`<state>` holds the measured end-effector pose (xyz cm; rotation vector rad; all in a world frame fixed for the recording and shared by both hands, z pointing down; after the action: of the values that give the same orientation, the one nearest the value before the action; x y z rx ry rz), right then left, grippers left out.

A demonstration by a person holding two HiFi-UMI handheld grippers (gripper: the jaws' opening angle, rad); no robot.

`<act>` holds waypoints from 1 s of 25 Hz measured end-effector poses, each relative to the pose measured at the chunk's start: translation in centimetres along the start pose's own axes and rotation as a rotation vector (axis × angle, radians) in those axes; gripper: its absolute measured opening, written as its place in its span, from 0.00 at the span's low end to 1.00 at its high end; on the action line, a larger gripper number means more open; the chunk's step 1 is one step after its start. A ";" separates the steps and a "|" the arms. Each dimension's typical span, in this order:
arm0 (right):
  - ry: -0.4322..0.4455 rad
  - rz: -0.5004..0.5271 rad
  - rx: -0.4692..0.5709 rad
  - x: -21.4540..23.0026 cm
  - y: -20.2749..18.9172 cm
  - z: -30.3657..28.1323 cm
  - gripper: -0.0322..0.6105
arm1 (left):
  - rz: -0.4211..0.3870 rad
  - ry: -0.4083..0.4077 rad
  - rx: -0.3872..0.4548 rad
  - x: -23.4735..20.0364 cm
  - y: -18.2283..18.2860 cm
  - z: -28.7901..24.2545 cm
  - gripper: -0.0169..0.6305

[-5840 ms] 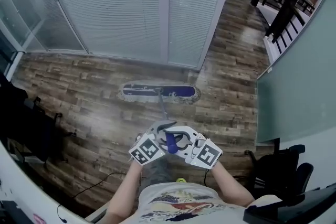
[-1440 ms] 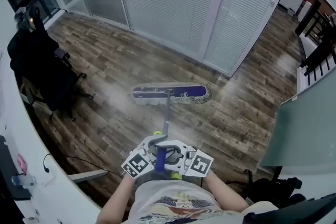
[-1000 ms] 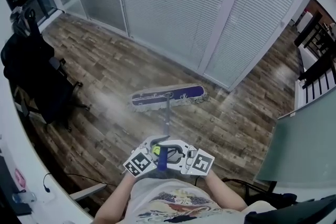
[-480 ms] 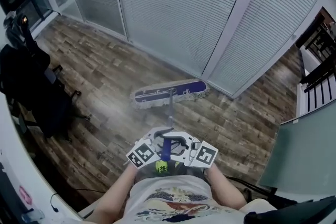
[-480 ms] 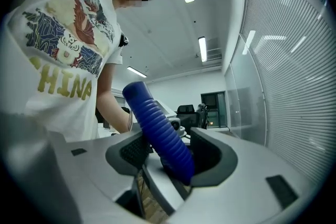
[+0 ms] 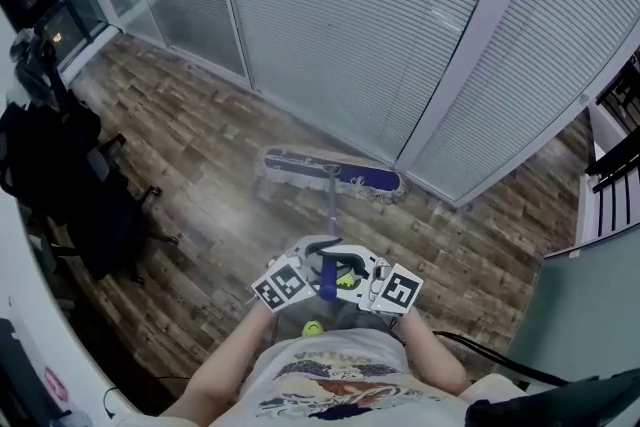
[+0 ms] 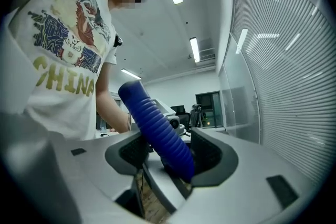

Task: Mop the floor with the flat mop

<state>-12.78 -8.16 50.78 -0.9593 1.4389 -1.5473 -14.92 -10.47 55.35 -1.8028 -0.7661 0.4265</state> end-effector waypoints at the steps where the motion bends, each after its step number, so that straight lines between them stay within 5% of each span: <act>1: -0.006 -0.011 -0.004 1.4 -0.1 0.6 0.41 | -0.005 -0.003 -0.001 -1.1 0.3 -1.0 0.36; 8: -0.029 -0.079 -0.013 10.0 0.1 4.6 0.42 | -0.028 -0.008 -0.016 -7.4 2.5 -7.7 0.36; 13: -0.009 -0.098 -0.008 12.3 0.4 4.9 0.42 | -0.010 0.008 -0.028 -9.3 2.9 -8.8 0.36; 19: 0.024 -0.111 -0.033 9.8 0.8 3.1 0.42 | 0.023 0.047 -0.021 -7.7 2.6 -6.0 0.36; 25: 0.043 -0.104 -0.040 2.0 0.4 0.0 0.42 | 0.032 0.065 -0.016 -1.8 0.7 -0.3 0.36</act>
<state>-13.52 -10.01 50.39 -1.0446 1.4746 -1.6287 -15.87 -12.04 54.68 -1.8368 -0.6984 0.3820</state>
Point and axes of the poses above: the fingertips, and each gripper's own axes: z backward along the fingers, x to its right, y out of its top, the point moved 5 cm from there along z, backward along the fingers, and after that the axes turned 15 degrees about y, right-handed, at the moved point
